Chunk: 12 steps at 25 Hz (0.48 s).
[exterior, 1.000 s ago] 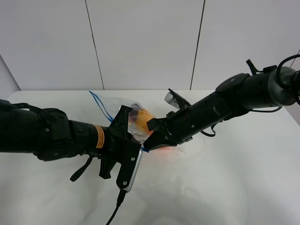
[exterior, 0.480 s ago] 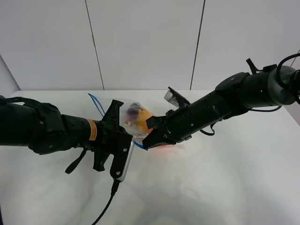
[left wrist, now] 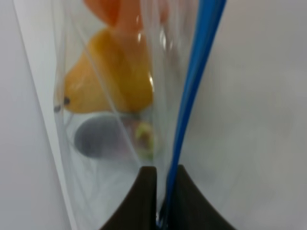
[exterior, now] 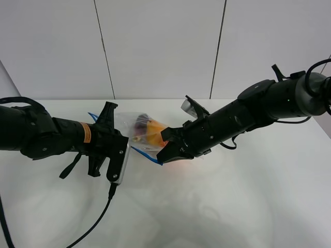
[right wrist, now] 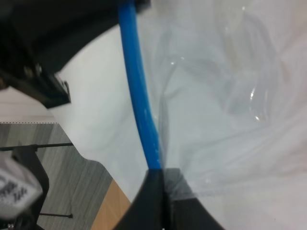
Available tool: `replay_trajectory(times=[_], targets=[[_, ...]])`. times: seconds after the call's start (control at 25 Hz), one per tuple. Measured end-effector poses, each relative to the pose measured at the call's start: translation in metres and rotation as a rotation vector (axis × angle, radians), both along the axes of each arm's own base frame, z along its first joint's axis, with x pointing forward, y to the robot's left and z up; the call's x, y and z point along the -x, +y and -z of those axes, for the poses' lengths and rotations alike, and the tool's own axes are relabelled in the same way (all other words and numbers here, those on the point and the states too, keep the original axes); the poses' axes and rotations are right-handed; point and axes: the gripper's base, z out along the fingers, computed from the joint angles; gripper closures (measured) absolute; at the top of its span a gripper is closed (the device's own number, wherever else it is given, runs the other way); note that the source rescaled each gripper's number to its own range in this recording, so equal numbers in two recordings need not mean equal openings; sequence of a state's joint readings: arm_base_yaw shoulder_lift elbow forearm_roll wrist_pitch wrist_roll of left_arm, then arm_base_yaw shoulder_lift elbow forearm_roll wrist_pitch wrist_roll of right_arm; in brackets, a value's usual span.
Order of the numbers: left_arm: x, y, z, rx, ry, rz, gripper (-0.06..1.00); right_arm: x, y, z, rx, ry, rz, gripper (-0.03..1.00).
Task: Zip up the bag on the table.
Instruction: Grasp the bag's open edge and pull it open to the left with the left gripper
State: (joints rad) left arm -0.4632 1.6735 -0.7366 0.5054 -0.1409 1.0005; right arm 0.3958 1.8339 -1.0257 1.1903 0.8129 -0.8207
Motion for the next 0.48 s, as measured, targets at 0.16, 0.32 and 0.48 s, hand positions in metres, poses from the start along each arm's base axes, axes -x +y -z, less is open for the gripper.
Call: replay_trajectory(times=[0.16, 0.32, 0.48], targets=[[-0.006, 0.012, 0.0, -0.001, 0.0, -0.043, 0.94, 0.0, 0.0, 0.0, 0.001, -0.001, -0.001, 0.97], [-0.014, 0.03, 0.0, -0.001, 0.0, -0.105, 0.94, 0.0, 0.0, 0.0, 0.002, -0.001, -0.001, 0.97], [-0.019, 0.044, 0.0, 0.002, 0.0, -0.151, 0.94, 0.0, 0.0, 0.0, 0.002, -0.001, 0.0, 0.97]])
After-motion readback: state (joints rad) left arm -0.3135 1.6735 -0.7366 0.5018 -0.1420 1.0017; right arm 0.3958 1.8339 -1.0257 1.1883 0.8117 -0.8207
